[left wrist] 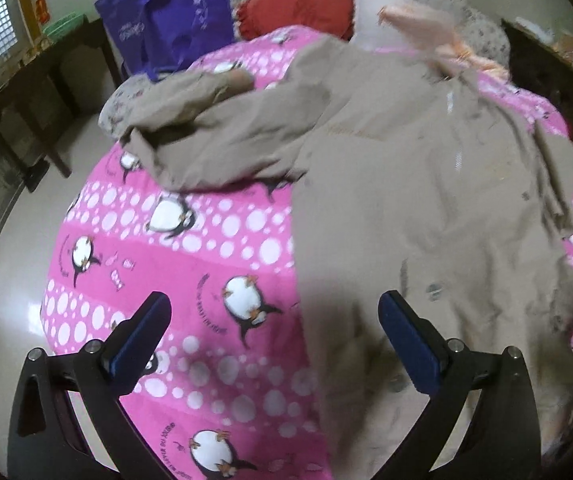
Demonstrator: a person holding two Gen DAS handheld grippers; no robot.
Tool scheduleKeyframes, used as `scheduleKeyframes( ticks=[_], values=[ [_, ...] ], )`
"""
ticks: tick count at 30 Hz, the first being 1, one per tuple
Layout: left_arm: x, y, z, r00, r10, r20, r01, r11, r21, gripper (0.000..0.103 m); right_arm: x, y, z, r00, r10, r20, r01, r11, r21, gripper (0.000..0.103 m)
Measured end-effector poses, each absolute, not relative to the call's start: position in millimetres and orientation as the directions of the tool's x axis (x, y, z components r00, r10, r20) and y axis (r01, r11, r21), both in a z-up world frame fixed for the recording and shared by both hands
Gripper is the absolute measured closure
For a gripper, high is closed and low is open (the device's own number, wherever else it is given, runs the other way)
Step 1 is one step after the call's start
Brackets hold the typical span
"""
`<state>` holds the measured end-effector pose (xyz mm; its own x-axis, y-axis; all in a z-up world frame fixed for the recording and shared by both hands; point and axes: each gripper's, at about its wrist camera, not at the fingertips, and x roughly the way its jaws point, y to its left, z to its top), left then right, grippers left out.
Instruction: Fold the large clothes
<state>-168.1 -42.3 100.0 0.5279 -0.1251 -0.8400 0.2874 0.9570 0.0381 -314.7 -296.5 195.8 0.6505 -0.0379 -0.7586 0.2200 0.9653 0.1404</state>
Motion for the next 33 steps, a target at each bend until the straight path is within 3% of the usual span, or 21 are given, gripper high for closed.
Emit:
scheduleKeyframes(
  ticks=[8,13,21,33],
  values=[
    [-164,-78,132,0.561,-0.193,-0.805,0.32,0.947,-0.004,0.0,-288,-292,190,0.624,-0.038,-0.78,0.23,0.963,0.137,0.003],
    [-153,-95,156,0.591,-0.207,-0.779,0.335,0.942,0.003,0.0,-264,-292,209,0.615,0.033,-0.788,0.188,0.964,0.187,0.003],
    [-120,-110,190,0.631,-0.236,-0.739,0.316,0.948,-0.033,0.0,-220,-289,264,0.712,-0.039,-0.701,0.191,0.972,0.139,0.003],
    [-112,-140,157,0.602,-0.216,-0.768,0.343,0.939,0.005,0.0,-189,-298,207,0.667,-0.106,-0.737,0.273,0.956,0.11,0.003]
  ],
)
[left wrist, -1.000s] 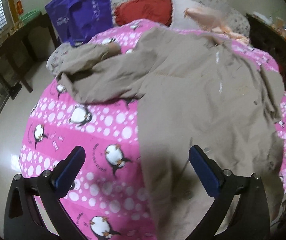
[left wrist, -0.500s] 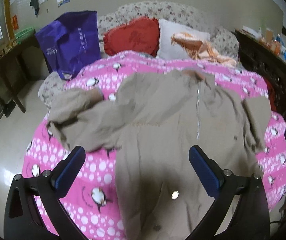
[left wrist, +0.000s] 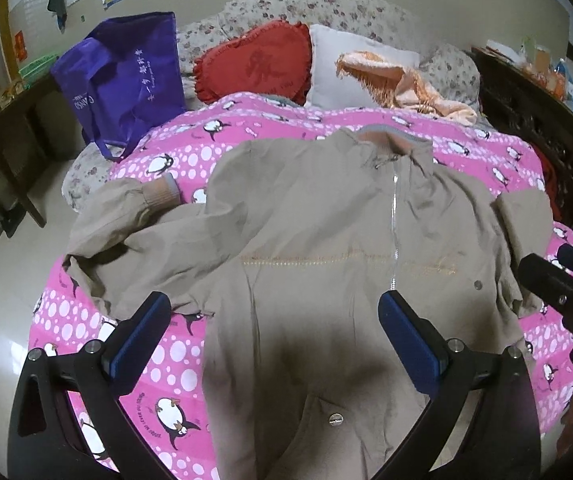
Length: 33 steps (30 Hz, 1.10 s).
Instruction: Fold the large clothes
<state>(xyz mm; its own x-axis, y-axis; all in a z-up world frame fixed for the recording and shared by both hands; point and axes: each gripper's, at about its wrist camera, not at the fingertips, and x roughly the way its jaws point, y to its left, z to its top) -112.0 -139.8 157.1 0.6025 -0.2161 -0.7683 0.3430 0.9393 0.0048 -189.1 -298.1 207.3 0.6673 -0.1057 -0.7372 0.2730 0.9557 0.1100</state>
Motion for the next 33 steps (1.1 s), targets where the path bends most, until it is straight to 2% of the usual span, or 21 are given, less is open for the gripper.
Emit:
scheduleKeyframes(
  ticks=[9,15,33],
  values=[
    [-106,-146,146,0.598,-0.191,-0.778,0.333,0.943,0.024,0.0,-179,-303,184,0.627,-0.149,-0.765,0.306,0.95,0.066,0.003],
    [-102,-142,136,0.565,-0.205,-0.799,0.323,0.946,-0.014,0.0,-174,-300,174,0.613,-0.165,-0.773,0.308,0.951,0.041,0.003],
    [-101,-133,128,0.566,-0.17,-0.807,0.297,0.955,0.008,0.0,-169,-297,164,0.593,-0.152,-0.79,0.31,0.95,0.05,0.003]
  ],
)
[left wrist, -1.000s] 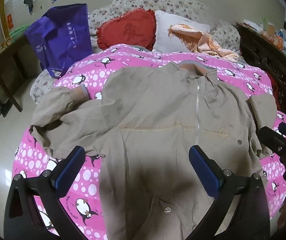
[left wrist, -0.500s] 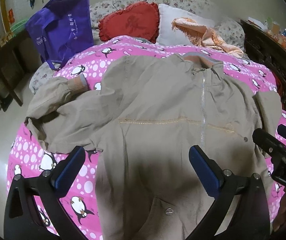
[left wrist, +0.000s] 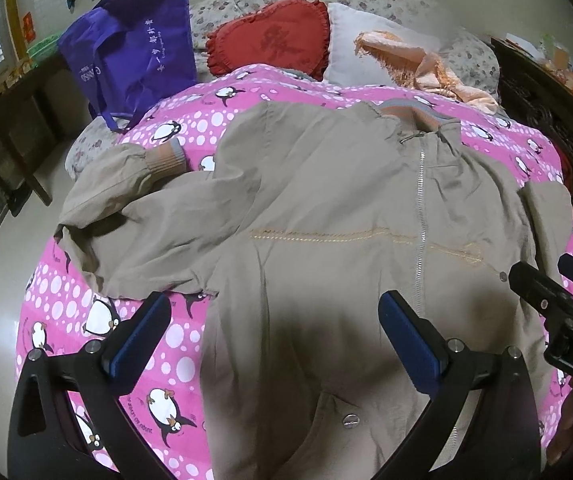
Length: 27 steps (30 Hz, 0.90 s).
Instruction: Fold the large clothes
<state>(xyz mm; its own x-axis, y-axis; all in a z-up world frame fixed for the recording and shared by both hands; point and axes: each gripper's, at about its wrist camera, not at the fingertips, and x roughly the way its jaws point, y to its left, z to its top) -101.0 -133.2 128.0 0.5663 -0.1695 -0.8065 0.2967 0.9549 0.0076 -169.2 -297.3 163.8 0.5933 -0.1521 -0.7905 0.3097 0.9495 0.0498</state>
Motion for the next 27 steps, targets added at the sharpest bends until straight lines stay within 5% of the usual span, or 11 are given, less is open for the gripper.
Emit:
scheduleKeyframes(
  ticks=[27],
  values=[
    [-95,-127,117,0.545,-0.151,-0.825,0.272,0.962,0.004,0.0,-165,-292,155,0.575,-0.14,-0.806,0.289,0.957,0.039,0.003]
  ],
)
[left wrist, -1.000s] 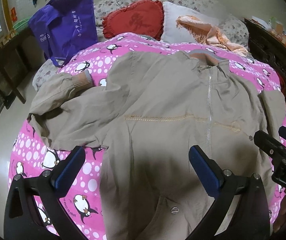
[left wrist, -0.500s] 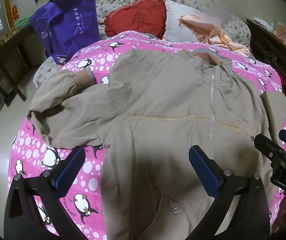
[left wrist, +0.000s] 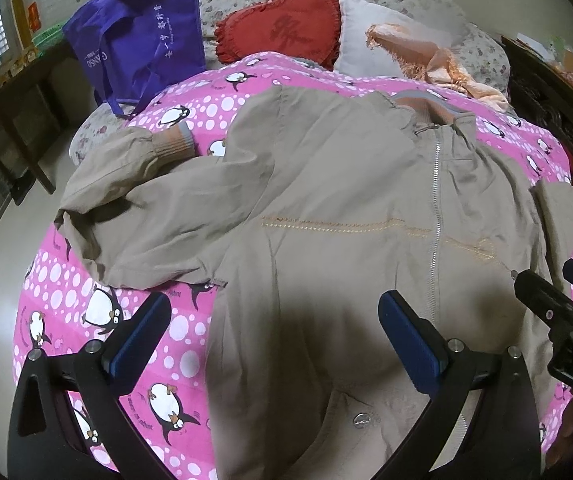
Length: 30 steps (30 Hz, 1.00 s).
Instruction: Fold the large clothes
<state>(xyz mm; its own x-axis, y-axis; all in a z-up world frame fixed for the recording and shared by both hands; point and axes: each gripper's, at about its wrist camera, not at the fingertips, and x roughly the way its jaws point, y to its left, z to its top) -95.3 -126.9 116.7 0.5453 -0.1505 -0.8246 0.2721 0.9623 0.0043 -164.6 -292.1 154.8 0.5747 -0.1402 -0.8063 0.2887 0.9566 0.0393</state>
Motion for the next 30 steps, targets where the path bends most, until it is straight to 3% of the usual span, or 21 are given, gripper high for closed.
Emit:
scheduleKeyframes(
  ticks=[24,30],
  values=[
    [-79,-105,116,0.546,-0.147,-0.825,0.229,0.973,-0.022,0.0,-161,-290,149,0.56,-0.127,-0.819,0.281,0.959,0.044,0.003],
    [-38,-57,115,0.6,-0.021,-0.8,0.116,0.991,0.061,0.0,-159,-285,148,0.563,-0.105,-0.82,0.259,0.964,0.054,0.003]
  ],
)
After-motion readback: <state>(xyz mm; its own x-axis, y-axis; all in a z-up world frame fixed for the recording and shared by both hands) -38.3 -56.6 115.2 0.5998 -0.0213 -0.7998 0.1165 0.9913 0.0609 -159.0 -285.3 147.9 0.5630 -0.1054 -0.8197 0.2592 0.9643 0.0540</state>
